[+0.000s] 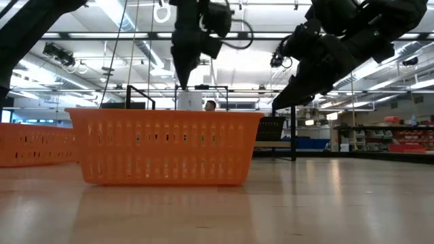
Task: Stack baskets on shelf by color
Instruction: Stack the black bin on top of the stacked black bin on the shelf
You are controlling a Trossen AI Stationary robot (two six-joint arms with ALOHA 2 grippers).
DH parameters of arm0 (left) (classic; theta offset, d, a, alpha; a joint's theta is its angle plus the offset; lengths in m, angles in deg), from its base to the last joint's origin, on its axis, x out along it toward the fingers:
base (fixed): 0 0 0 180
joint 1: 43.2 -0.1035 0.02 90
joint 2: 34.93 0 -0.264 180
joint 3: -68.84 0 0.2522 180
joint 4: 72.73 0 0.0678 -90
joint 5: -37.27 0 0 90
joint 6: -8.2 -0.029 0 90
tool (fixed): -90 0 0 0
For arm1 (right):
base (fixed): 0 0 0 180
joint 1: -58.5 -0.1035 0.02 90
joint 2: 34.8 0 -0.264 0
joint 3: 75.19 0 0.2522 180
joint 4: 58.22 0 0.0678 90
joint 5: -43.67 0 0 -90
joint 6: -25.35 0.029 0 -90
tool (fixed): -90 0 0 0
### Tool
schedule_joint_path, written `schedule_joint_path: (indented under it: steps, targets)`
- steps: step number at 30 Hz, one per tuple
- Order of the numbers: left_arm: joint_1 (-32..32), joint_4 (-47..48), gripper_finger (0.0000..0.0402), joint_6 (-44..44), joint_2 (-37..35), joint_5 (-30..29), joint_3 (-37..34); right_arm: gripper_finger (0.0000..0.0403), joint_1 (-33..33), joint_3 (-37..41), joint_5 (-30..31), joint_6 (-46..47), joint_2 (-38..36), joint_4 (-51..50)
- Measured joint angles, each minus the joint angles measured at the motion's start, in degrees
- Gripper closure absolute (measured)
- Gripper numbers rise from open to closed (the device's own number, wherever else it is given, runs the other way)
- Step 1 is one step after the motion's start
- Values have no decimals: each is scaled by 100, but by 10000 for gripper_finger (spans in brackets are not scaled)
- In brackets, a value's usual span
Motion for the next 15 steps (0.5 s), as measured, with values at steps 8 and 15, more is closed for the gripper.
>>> schedule_joint_path:
  steps: [8, 15]
  targets:
    - [1101, 4, 243, 566, -283, -29, -2, 267, -66, 0, 2, -36, 0, 89]
    - [2276, -117, 246, 1554, -541, -391, 4, 267, -67, 0, 0, 2, 0, 185]
